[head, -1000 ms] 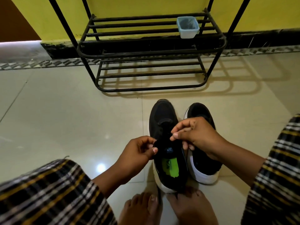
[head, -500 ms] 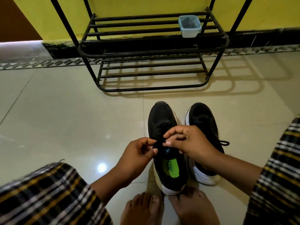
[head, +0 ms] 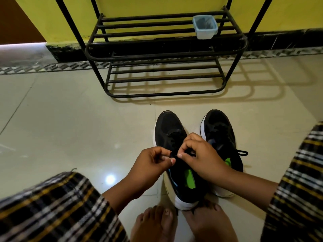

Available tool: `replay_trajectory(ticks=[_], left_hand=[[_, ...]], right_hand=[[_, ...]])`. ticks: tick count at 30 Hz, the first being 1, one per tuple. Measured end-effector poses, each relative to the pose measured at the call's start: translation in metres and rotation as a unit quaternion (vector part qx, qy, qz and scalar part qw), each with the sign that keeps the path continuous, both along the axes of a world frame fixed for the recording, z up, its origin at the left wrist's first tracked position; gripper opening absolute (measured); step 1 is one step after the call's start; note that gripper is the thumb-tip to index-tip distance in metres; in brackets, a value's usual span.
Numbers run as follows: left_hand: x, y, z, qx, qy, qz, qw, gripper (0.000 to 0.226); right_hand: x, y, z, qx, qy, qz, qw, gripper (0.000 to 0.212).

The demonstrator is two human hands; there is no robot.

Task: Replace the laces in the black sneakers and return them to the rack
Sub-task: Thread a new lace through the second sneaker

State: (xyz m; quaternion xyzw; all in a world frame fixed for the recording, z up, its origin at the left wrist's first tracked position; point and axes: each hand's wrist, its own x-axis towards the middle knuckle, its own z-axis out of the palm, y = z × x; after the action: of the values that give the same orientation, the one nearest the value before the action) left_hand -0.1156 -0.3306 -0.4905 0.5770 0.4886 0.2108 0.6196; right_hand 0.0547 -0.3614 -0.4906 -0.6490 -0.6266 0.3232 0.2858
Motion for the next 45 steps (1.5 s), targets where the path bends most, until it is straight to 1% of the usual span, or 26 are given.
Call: replay_trajectory(ticks=[5,11,14,19,21,23,24,28,31,33,37,39,43,45], left_hand=[[0.001,0.001,-0.002,-0.001,-0.001,0.007,1.0,0.011],[0.005,0.003,-0.005,0.016,0.017,0.001,1.0,0.01],[0.008,0.003,-0.005,0.037,0.034,-0.006,0.999,0.009],[0.014,0.005,-0.002,0.045,0.039,-0.009,0.998,0.022],[0.016,0.006,-0.002,0.054,0.047,-0.019,0.997,0.024],[0.018,0.007,-0.003,0.061,0.053,-0.02,0.997,0.025],[0.018,0.007,-0.004,0.064,0.057,-0.018,0.996,0.025],[0.015,0.01,-0.009,0.078,0.087,-0.005,0.993,0.018],[0.015,0.009,-0.01,0.08,0.089,0.001,0.993,0.015],[0.017,0.009,-0.01,0.083,0.083,0.002,0.993,0.013],[0.017,0.008,-0.013,0.082,0.083,0.021,0.993,0.012],[0.017,0.008,-0.014,0.084,0.09,0.021,0.992,0.012],[0.017,0.008,-0.013,0.092,0.099,0.02,0.991,0.012],[0.016,0.008,-0.013,0.087,0.095,0.03,0.991,0.01]], right_hand=[[-0.004,-0.001,-0.002,-0.024,0.024,-0.005,0.999,0.017],[-0.007,0.0,-0.003,-0.044,-0.004,-0.025,0.999,0.014],[-0.007,0.001,-0.002,-0.059,0.007,-0.039,0.997,0.016],[-0.007,0.004,-0.004,-0.108,0.018,-0.106,0.988,0.019],[-0.008,0.005,-0.008,-0.136,0.056,-0.152,0.977,0.019],[-0.012,0.005,-0.009,-0.162,0.136,-0.201,0.956,0.018],[-0.013,0.005,-0.01,-0.17,0.159,-0.213,0.949,0.018],[-0.015,0.004,-0.009,-0.177,0.175,-0.177,0.952,0.022],[-0.014,0.008,-0.008,-0.165,0.13,-0.157,0.965,0.024],[-0.013,0.01,-0.01,-0.162,0.114,-0.168,0.966,0.023],[-0.014,0.011,-0.013,-0.181,0.167,-0.21,0.946,0.018],[-0.014,0.011,-0.014,-0.18,0.173,-0.22,0.943,0.019],[-0.013,0.01,-0.011,-0.183,0.177,-0.207,0.945,0.017],[-0.013,0.009,-0.008,-0.181,0.199,-0.198,0.943,0.014]])
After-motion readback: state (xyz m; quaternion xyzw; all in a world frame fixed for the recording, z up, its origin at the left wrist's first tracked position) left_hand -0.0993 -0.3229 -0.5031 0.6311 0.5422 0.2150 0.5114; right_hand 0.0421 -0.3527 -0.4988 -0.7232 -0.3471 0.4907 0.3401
